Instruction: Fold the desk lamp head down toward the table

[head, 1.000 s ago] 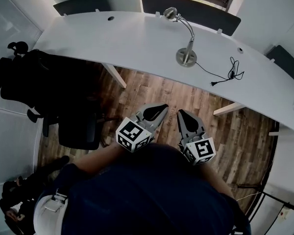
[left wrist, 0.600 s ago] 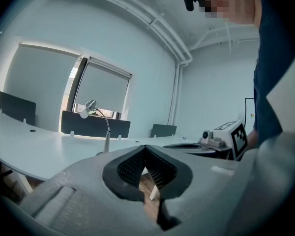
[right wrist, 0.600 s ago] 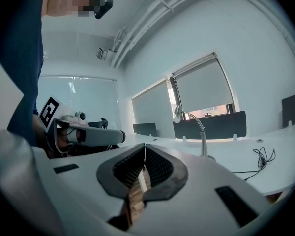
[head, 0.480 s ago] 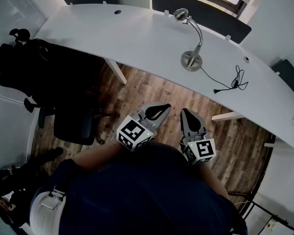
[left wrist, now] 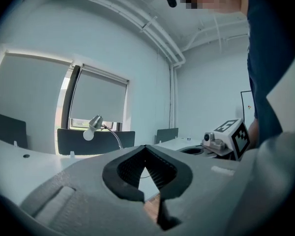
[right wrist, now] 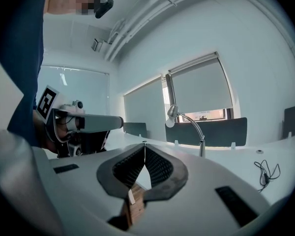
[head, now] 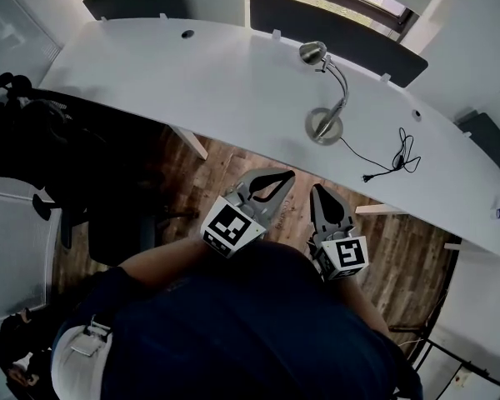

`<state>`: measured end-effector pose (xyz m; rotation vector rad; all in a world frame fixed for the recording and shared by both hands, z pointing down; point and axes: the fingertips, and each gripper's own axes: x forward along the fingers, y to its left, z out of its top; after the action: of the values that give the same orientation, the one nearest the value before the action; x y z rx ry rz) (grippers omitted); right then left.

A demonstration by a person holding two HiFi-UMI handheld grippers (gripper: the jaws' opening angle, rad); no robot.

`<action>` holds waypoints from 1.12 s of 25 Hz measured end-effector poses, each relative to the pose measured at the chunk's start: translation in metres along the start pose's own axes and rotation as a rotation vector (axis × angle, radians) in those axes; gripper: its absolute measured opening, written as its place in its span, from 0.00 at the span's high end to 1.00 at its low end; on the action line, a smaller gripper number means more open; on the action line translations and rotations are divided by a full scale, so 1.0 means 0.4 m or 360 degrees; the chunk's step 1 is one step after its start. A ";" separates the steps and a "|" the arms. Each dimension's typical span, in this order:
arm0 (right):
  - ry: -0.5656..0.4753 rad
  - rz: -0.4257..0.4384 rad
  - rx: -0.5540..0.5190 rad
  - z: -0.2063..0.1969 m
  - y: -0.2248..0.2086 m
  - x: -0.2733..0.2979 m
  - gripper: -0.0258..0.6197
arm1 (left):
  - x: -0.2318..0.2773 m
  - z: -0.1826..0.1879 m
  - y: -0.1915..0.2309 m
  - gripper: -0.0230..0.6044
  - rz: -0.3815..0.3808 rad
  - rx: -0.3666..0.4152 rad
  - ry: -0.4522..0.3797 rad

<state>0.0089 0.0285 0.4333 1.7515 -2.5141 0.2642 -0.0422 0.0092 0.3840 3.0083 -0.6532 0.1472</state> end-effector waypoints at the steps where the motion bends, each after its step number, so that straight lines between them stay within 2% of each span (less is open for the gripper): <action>1: 0.0006 -0.0018 -0.0003 0.004 -0.008 0.023 0.94 | 0.006 0.007 0.023 0.95 -0.0011 0.0017 -0.0005; 8: 0.0011 -0.0159 -0.0001 0.030 -0.054 0.144 0.94 | 0.058 0.034 0.167 0.95 -0.0074 0.0021 -0.0024; 13: 0.0022 -0.0206 0.0003 0.036 -0.126 0.178 0.94 | 0.114 0.030 0.214 0.95 -0.0063 0.0044 0.0011; 19: 0.0050 -0.0169 0.0007 0.027 -0.232 0.222 0.94 | 0.198 0.038 0.260 0.95 0.0053 0.0002 -0.0011; 24: 0.0065 -0.0121 -0.0014 0.026 -0.319 0.253 0.94 | 0.273 0.055 0.296 0.95 0.0149 0.0113 0.0028; 28: 0.0100 -0.0103 -0.0032 0.006 -0.390 0.272 0.94 | 0.327 0.054 0.315 0.95 0.0201 0.0091 0.0023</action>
<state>0.1168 -0.1252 0.4635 1.7845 -2.4037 0.2839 0.0256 -0.1606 0.3812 3.0164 -0.8521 0.1964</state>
